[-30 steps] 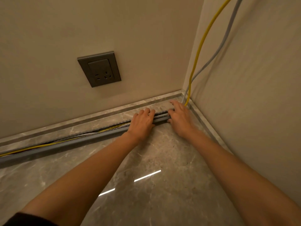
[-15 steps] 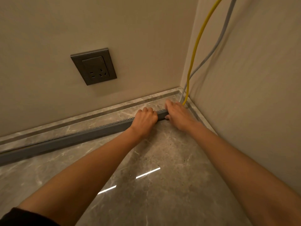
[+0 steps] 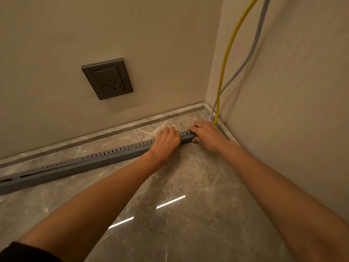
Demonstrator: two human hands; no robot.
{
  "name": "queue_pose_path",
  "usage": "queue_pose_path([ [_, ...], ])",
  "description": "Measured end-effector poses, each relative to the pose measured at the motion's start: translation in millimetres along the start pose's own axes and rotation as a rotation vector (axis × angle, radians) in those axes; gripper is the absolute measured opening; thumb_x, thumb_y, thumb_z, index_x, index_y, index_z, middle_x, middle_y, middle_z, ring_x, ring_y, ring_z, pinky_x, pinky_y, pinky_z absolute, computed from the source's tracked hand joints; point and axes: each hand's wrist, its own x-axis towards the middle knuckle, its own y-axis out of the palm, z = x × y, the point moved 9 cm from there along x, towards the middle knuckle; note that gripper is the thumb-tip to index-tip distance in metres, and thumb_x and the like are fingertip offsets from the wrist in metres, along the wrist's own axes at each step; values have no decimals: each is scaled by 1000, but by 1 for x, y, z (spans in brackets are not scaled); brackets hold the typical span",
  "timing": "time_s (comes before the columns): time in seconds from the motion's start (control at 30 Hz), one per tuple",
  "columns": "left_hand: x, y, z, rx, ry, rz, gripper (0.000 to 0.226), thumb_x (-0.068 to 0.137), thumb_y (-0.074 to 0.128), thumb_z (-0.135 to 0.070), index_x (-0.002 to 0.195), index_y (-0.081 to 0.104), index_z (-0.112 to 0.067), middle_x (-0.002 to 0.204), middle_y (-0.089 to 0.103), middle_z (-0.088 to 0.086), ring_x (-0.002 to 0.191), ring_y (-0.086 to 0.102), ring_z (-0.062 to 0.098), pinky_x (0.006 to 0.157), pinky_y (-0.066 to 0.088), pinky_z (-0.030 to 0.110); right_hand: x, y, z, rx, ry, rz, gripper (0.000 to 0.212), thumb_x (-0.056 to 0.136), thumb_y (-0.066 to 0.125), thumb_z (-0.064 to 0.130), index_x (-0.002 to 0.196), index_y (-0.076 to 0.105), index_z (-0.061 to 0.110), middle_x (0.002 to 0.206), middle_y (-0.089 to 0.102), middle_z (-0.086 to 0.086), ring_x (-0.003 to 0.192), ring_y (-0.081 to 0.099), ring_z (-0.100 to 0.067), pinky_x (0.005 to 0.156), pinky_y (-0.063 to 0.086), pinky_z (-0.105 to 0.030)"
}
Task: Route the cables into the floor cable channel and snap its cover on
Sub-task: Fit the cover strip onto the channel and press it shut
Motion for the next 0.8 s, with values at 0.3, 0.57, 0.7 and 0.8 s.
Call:
queue_pose_path([
  [0.3, -1, -3, 7, -90, -51, -11, 21, 91, 48, -10, 110, 52, -1, 115, 56, 17, 104, 52, 32, 84, 42, 38, -2, 1, -3, 30, 7, 6, 27, 87, 59, 13, 112, 57, 3, 116, 60, -16, 109, 52, -30, 90, 42, -38],
  [0.57, 7, 5, 12, -292, -96, 133, 30, 90, 52, -17, 114, 52, -1, 117, 54, 19, 104, 53, 35, 82, 45, 42, -2, 4, -5, 34, 5, 5, 31, 87, 59, 13, 116, 56, 5, 117, 58, -14, 110, 49, -29, 90, 41, -38],
  [0.7, 8, 3, 8, -240, -89, 112, 29, 90, 51, -15, 114, 54, 0, 116, 55, 19, 103, 54, 34, 82, 45, 41, 0, 3, -6, 41, 13, 22, 33, 85, 61, 15, 117, 58, 6, 116, 59, -13, 111, 50, -28, 89, 42, -38],
  [0.8, 8, 2, 6, -234, -84, 96, 27, 89, 50, -13, 112, 55, 1, 115, 56, 19, 101, 55, 35, 81, 45, 41, -1, 1, -5, 34, 9, 22, 34, 85, 61, 15, 118, 57, 7, 117, 58, -13, 111, 49, -28, 89, 41, -37],
])
